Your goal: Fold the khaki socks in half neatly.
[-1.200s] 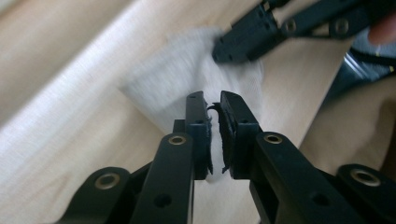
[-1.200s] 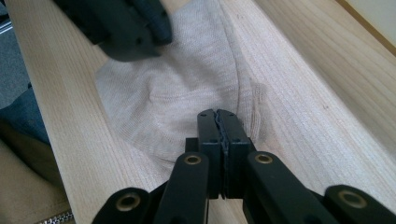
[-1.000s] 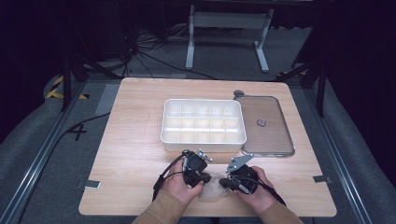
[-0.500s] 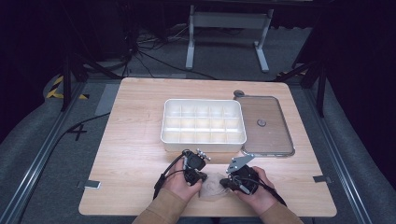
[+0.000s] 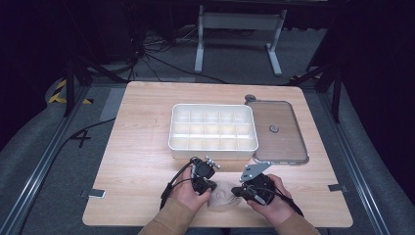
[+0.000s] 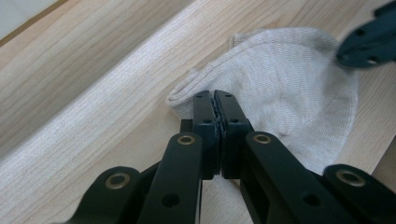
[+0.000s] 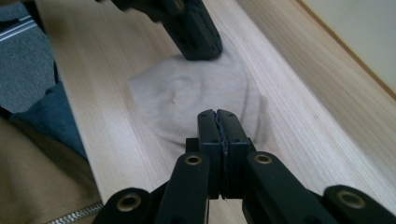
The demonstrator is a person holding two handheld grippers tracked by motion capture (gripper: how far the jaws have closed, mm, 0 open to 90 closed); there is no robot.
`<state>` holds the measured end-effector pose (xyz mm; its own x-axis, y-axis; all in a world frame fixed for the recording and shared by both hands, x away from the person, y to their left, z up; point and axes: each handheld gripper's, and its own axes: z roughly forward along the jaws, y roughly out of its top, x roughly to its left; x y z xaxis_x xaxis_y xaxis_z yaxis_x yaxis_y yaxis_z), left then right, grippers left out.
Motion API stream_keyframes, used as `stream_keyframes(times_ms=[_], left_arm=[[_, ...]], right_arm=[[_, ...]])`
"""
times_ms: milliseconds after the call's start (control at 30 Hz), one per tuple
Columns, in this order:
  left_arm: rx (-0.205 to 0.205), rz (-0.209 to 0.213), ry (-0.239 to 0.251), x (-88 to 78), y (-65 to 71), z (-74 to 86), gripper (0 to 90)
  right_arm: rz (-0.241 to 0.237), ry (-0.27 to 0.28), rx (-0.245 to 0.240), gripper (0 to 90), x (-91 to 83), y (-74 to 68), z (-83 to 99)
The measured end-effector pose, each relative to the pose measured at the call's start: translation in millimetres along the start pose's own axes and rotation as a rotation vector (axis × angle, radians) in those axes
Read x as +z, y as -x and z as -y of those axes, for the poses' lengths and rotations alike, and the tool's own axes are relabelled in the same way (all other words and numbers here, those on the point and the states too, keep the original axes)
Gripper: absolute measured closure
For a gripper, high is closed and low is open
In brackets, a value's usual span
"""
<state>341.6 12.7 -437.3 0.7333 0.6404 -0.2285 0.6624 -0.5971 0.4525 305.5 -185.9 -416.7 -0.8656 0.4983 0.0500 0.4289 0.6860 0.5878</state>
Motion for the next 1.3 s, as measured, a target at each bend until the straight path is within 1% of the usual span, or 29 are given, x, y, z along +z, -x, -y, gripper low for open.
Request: stream_keyframes(times_ms=[133, 200, 300, 367, 400, 433, 467, 567, 667, 700, 800, 900, 933, 967, 1000, 1067, 1100, 1200, 1300], left_arm=[[0.003, -0.001, -0.001, -0.2, 0.3, 0.0, 87.9], [0.002, -0.001, -0.001, -0.2, 0.2, 0.0, 87.9], [-0.002, 0.004, -0.005, -0.1, -0.3, -0.1, 87.9], [0.000, 0.006, -0.006, -0.1, -0.8, -0.1, 87.9], [0.002, 0.007, -0.005, -0.2, -1.0, -0.1, 87.8], [-0.006, 0.008, -0.007, -0.5, -0.7, 0.1, 87.8], [-0.002, 0.008, -0.006, -0.7, -1.2, 0.0, 87.7], [-0.005, 0.012, 0.004, -0.8, -1.5, 0.7, 87.5], [0.003, 0.012, 0.012, -3.2, -1.7, 1.2, 86.8], [-0.004, 0.011, 0.014, -4.8, -0.8, 1.8, 86.4], [0.009, 0.001, 0.032, -10.7, 1.9, 3.3, 83.1], [0.009, 0.006, 0.045, -17.8, 4.7, 5.5, 81.5], [0.019, 0.005, 0.051, -19.4, 4.6, 5.7, 80.7], [0.013, 0.012, 0.053, -22.2, 5.6, 6.7, 79.9], [0.022, 0.015, 0.058, -23.3, 5.2, 7.0, 78.5], [0.011, 0.027, 0.042, -24.0, 4.8, 9.1, 76.2], [0.013, 0.034, 0.036, -23.2, 3.6, 10.1, 75.4], [-0.007, 0.048, -0.001, -20.1, 2.1, 12.5, 75.2], [-0.004, 0.059, -0.010, -18.1, 2.5, 13.2, 75.3]], right_arm=[[-0.013, 0.024, -0.020, 89.7, 2.3, -8.3, -2.8], [-0.020, 0.020, -0.029, 89.7, 3.8, -9.8, -3.3], [-0.034, -0.007, -0.027, 89.7, 7.6, -9.7, -2.2], [-0.048, -0.042, -0.014, 89.7, 11.8, -7.2, 0.6], [-0.050, -0.056, -0.012, 89.6, 13.9, -6.2, 2.3], [-0.050, -0.066, -0.012, 89.7, 15.5, -5.5, 3.7], [-0.052, -0.073, -0.013, 89.7, 16.5, -5.3, 4.3], [-0.040, -0.098, -0.021, 89.7, 20.7, -6.9, 5.3], [-0.042, -0.094, -0.020, 89.7, 22.0, -6.8, 6.3], [-0.044, -0.094, -0.019, 89.7, 22.0, -6.1, 6.4], [-0.048, -0.088, -0.021, 89.8, 22.6, -5.2, 6.8], [-0.048, -0.089, -0.022, 89.8, 22.8, -5.2, 6.6], [-0.047, -0.089, -0.022, 89.8, 22.8, -5.2, 6.5], [-0.046, -0.092, -0.018, 89.8, 22.7, -5.5, 6.5], [-0.046, -0.092, -0.018, 89.8, 22.6, -5.4, 6.4], [-0.048, -0.093, -0.018, 89.8, 22.7, -5.2, 6.3], [-0.049, -0.094, -0.018, 89.7, 22.7, -5.1, 6.2], [-0.050, -0.094, -0.017, 89.8, 22.7, -5.0, 6.0], [-0.051, -0.094, -0.017, 89.7, 22.8, -4.9, 6.0]])
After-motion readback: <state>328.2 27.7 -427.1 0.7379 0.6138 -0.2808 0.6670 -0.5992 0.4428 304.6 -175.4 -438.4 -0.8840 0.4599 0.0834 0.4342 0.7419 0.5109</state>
